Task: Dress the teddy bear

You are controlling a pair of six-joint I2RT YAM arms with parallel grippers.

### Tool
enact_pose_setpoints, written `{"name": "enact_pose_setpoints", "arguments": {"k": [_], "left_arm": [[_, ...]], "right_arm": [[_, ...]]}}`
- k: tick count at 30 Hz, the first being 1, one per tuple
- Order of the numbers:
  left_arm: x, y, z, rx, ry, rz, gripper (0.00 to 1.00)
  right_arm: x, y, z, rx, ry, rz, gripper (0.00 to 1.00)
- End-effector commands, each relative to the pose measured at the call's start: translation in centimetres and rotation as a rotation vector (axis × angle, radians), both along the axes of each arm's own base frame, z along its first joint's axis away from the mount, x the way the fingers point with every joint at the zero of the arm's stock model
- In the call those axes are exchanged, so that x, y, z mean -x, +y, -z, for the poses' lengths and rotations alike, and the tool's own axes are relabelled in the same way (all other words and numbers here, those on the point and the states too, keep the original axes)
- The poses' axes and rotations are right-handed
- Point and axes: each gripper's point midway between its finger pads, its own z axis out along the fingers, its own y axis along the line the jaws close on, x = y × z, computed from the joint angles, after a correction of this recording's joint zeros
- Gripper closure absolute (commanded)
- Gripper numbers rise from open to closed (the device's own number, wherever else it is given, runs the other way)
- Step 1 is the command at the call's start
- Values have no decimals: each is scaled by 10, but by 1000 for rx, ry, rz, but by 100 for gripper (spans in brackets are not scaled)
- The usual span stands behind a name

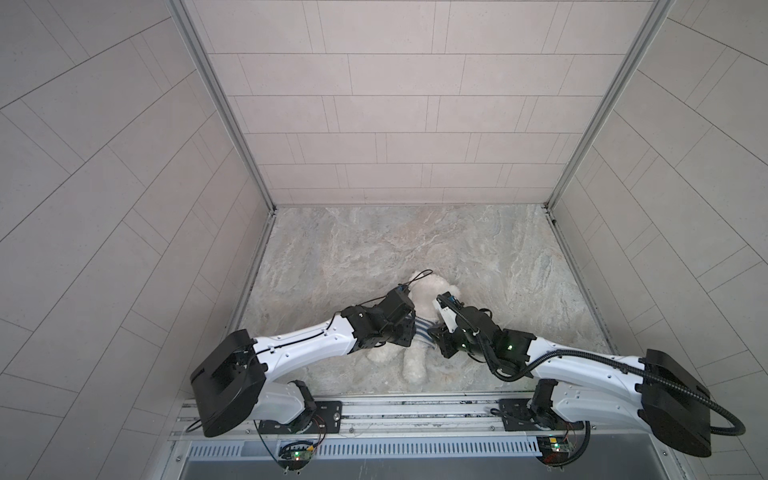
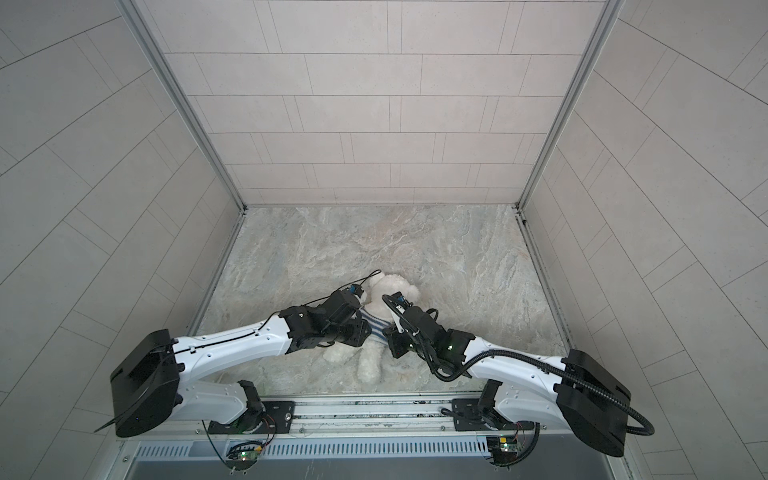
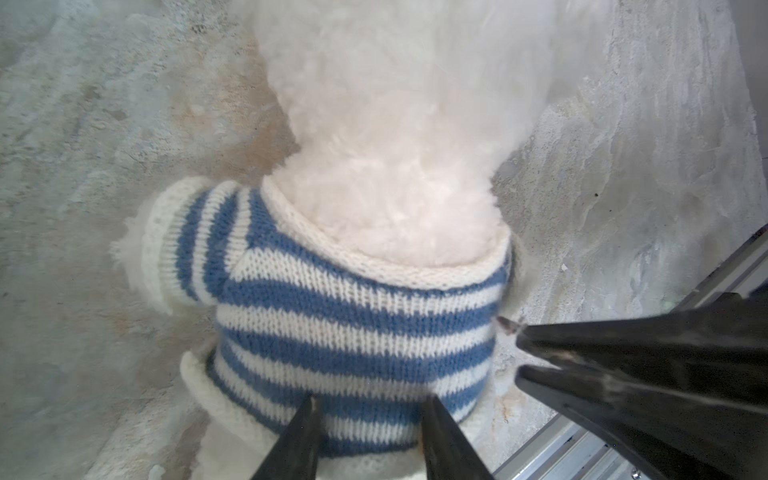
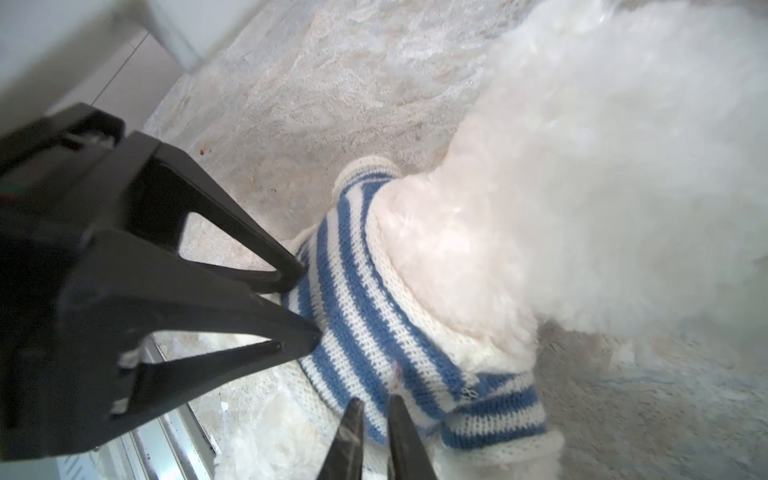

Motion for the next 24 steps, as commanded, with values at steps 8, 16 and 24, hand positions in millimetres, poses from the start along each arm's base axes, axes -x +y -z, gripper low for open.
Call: {"name": "enact_pose_setpoints", "arguments": {"k": [8,16,24], "left_arm": [[10,6,8,26,17,-3,56],[13,12,12,36,17,-19,55],[15,15,16,34,23,-25,55]], "right_arm": [[10,3,22,-7,43,12,87],[19,2,34,15,88,20,87],[21,2,38,24,97,16,87]]}}
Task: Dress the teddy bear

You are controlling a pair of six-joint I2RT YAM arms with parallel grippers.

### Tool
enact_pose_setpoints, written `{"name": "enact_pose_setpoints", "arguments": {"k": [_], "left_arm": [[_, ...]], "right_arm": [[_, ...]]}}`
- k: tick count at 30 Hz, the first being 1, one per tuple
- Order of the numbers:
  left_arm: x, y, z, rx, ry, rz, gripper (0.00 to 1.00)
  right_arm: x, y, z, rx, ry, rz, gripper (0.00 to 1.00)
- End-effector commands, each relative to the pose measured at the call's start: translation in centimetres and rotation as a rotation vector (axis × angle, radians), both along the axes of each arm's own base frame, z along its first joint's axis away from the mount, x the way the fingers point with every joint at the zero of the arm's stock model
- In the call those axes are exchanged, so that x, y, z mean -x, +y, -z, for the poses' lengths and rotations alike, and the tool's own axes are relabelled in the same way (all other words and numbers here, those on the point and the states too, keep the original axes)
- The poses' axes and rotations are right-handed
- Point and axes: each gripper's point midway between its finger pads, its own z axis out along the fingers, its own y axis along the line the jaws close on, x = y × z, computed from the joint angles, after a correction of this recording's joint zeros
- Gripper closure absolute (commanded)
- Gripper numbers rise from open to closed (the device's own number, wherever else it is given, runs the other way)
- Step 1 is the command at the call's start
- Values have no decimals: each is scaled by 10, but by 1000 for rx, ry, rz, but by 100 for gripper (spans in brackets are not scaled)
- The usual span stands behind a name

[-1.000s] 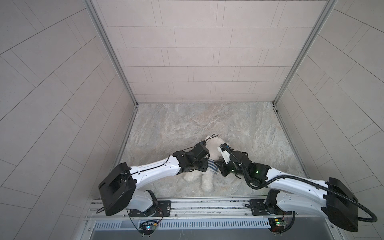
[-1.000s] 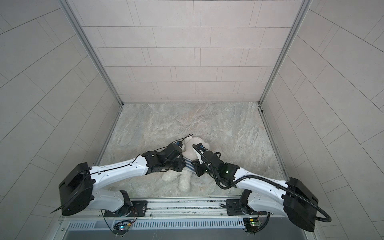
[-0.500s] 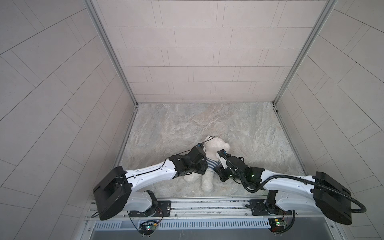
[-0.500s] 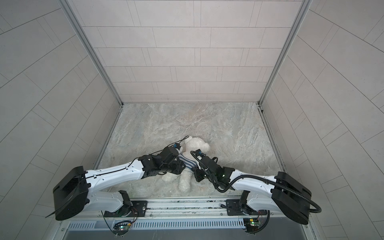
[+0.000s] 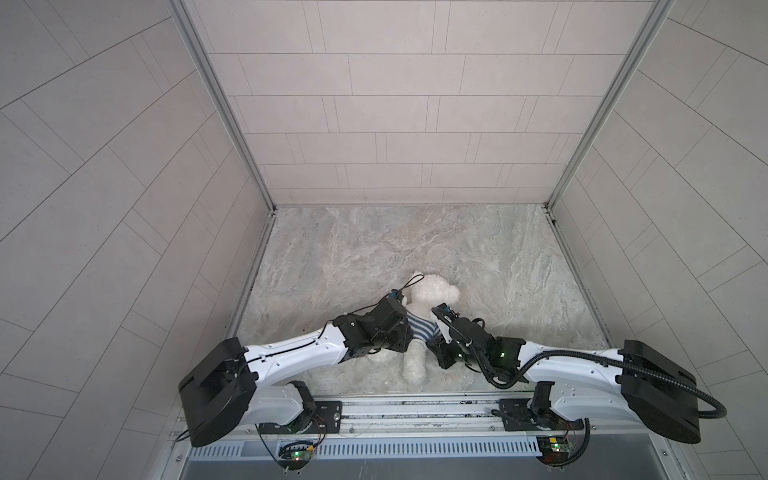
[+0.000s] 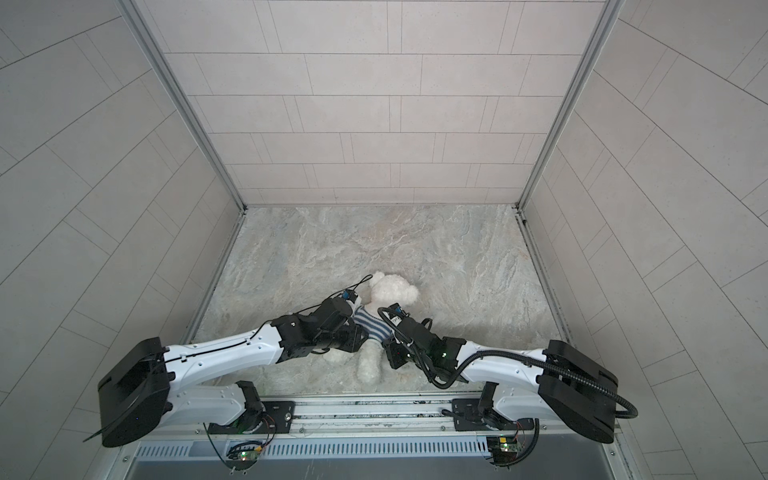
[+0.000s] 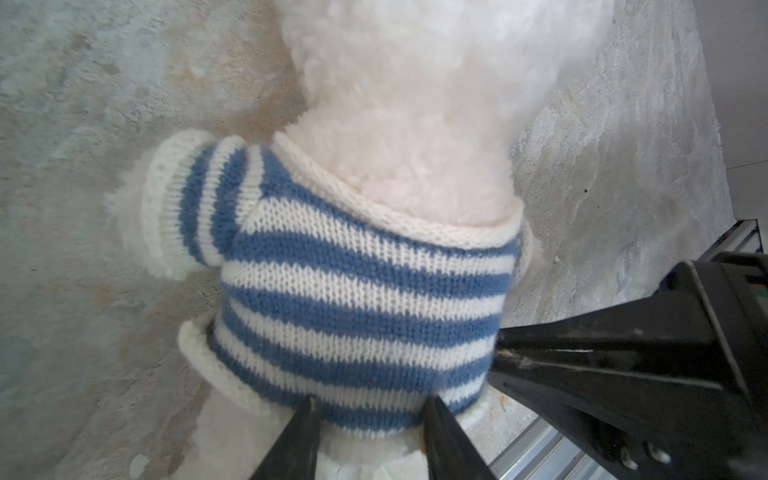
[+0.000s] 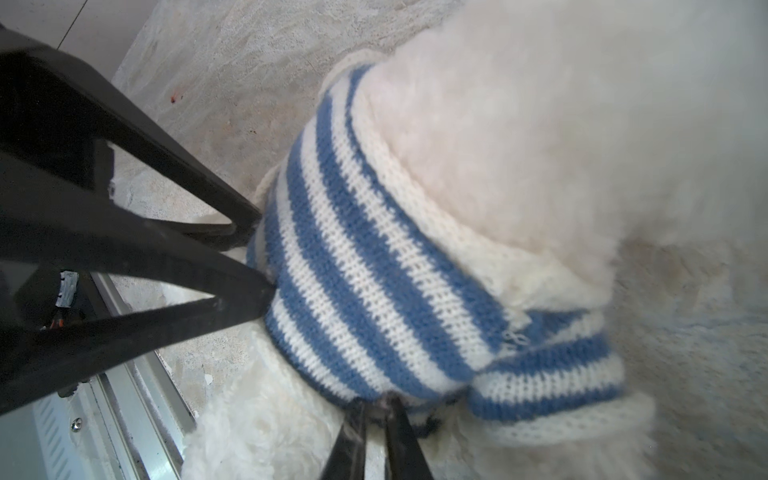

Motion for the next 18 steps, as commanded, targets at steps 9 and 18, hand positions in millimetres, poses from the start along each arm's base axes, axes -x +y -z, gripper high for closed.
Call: {"name": "enact_pose_setpoints", "arguments": {"k": [9,18], "left_arm": [[6,10,-3,-10,-9,-1,55],[-18,4,-47,114,-17,21,50]], "right_arm": [[-2,-15,-21,1,-47,50,85],[-16,-51,-49,8,-171,136,71]]}}
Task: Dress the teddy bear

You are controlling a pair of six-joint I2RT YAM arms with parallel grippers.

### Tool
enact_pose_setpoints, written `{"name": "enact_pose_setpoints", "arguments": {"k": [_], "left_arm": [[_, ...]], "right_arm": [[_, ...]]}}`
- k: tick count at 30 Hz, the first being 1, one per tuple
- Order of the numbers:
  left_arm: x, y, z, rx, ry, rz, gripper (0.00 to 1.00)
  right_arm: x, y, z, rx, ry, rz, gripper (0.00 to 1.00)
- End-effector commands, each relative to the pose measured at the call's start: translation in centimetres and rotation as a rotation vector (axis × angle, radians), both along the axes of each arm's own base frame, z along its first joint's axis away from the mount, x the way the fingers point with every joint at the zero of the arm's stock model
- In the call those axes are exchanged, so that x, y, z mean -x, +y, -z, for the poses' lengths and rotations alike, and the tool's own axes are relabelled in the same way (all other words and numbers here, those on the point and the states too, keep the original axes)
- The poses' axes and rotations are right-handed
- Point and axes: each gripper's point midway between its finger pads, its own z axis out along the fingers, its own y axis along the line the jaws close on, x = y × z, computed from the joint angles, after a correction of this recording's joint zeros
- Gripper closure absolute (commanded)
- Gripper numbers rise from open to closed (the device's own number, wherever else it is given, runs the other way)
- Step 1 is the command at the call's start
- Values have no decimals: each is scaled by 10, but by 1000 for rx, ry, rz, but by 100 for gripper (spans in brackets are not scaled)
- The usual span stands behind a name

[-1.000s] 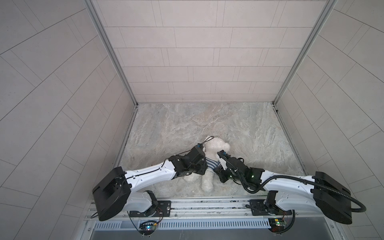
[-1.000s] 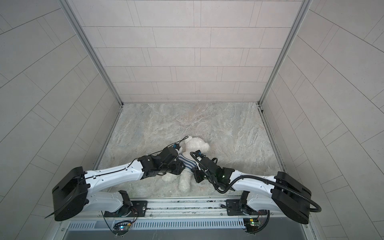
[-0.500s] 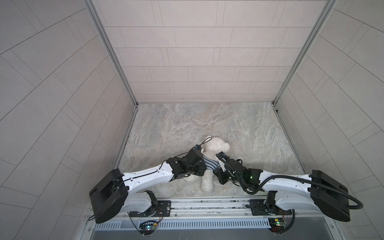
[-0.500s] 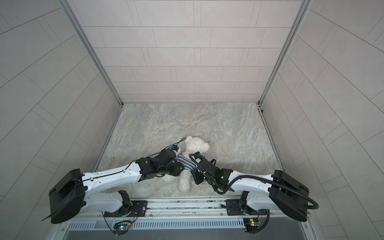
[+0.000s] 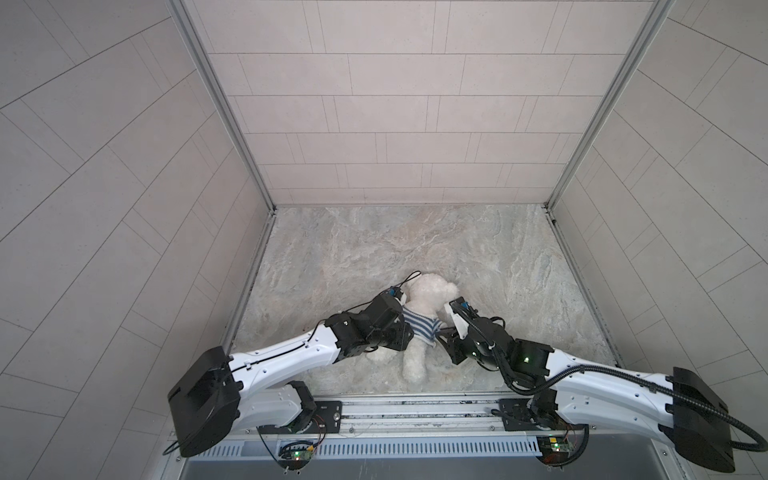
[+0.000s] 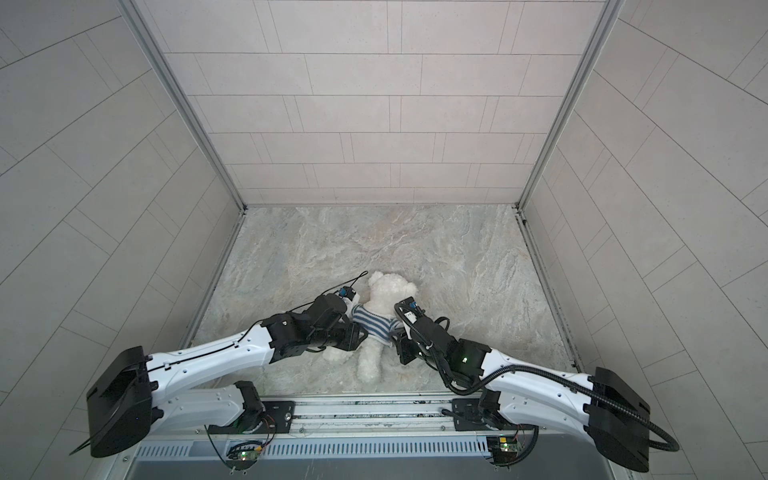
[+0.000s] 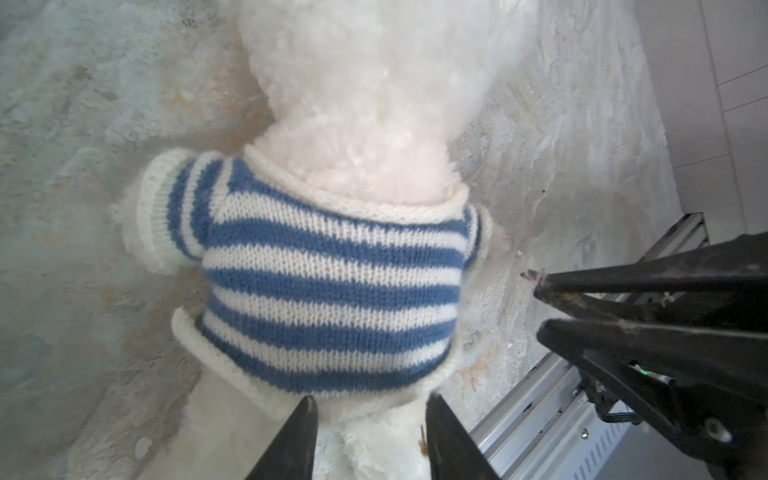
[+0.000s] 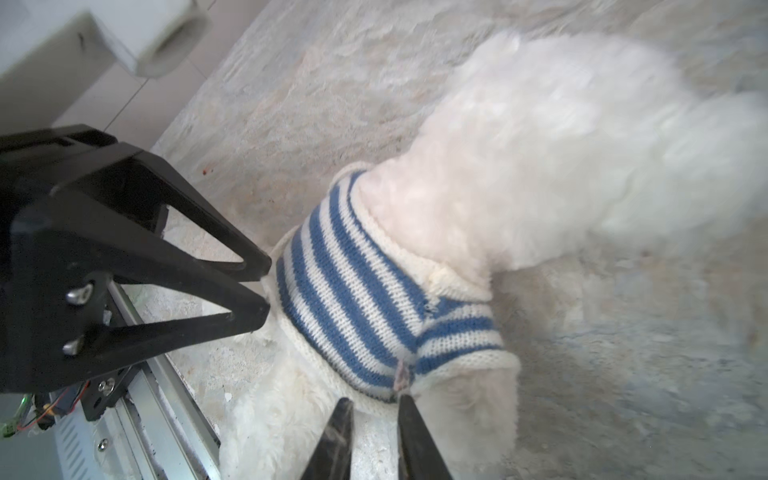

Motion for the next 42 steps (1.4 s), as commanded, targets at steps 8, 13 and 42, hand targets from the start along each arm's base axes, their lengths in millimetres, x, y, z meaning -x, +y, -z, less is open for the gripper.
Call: {"name": "enact_pose_setpoints", "arguments": {"k": [8,13,42], "left_arm": [[-66,20,-22,192,86,-95,28],[-97,32,-10,267,141,-161,25],[-103,21,57,473,353,-307,23]], "right_arm": [[-10,-20,8,55,5,59,48],[-14,-14,17,40,29,58,40],[-22,-42,80,86,142,160,71]]}}
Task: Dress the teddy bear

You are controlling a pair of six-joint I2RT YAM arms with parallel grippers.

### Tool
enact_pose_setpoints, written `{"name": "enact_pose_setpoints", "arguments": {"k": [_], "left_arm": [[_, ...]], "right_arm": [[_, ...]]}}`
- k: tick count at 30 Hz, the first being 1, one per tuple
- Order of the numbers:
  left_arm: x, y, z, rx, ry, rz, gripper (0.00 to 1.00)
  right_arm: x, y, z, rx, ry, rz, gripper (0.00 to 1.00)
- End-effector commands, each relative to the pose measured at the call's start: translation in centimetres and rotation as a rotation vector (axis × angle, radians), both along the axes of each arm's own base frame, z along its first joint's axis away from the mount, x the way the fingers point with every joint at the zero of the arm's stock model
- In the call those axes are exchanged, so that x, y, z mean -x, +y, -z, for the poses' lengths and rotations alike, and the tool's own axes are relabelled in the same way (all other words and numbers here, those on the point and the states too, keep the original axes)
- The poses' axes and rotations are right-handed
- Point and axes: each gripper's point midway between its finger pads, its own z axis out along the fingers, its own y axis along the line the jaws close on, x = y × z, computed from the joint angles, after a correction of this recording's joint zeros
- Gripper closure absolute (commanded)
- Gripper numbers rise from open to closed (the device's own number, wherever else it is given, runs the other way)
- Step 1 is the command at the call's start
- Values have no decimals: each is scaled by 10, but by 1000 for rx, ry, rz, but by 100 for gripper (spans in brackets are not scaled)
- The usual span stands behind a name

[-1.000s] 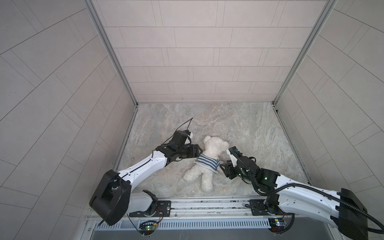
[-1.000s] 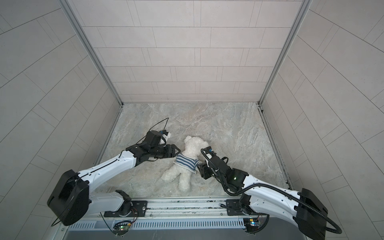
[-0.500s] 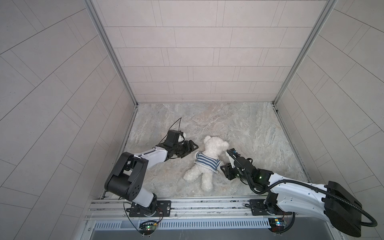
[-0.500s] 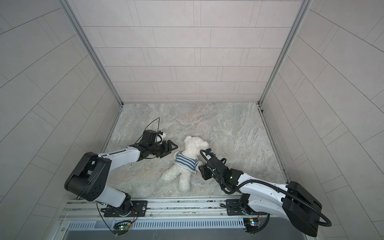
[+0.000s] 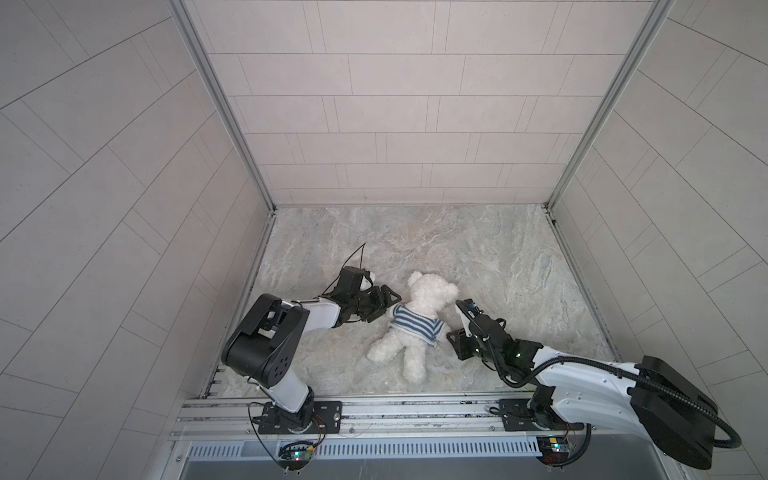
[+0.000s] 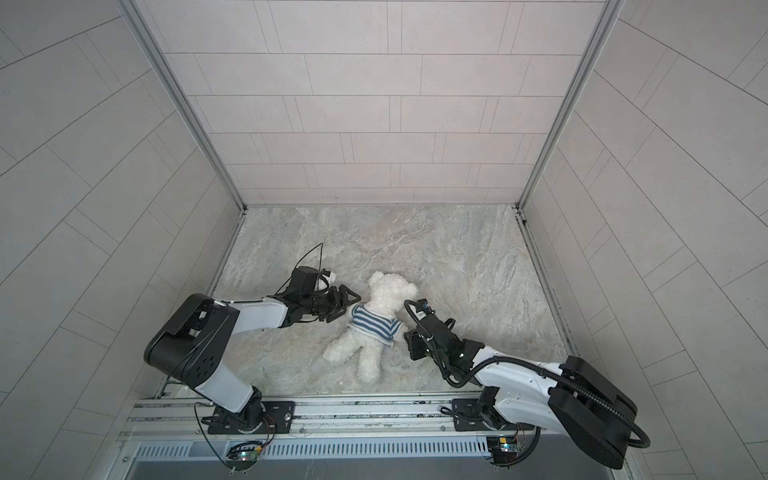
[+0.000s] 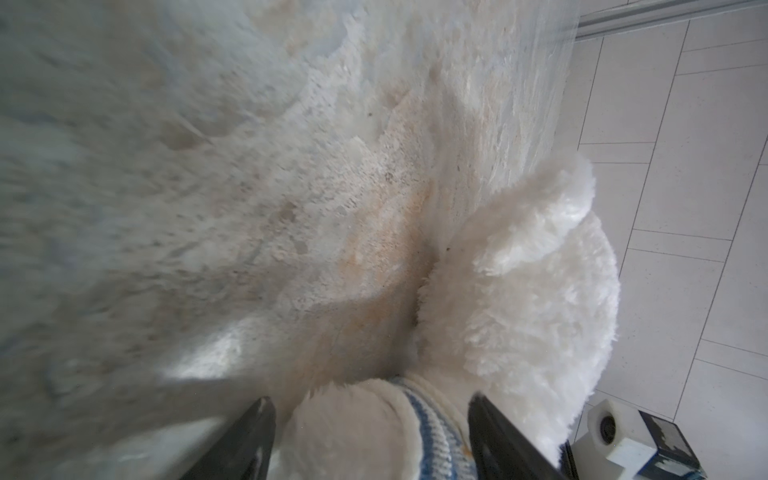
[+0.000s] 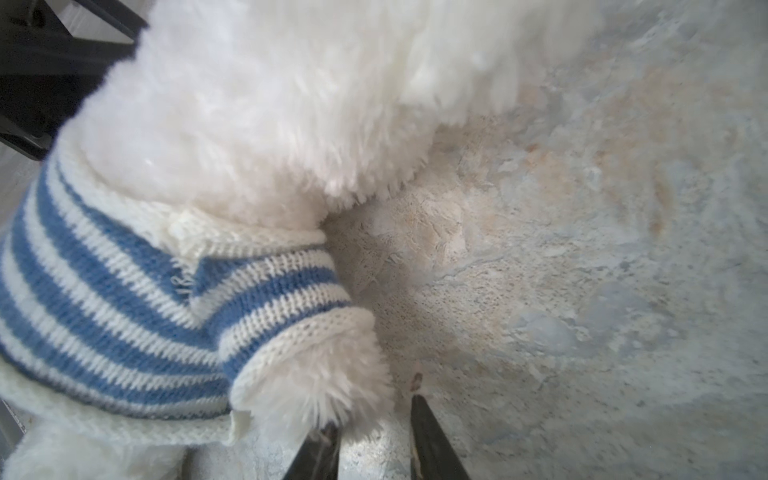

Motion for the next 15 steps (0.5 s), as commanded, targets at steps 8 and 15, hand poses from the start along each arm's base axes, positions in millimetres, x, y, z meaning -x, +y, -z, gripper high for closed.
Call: {"name": "enact_pose_setpoints", "arguments": {"k": [8,15], "left_arm": [[2,-22,-18,121,-40,-1,28],[13,-32,-38,153,-80,27,35]], "right_arm": [[-6,-2,4,4,4,10,72],[-5,-3,9,12,21,15,72]]}}
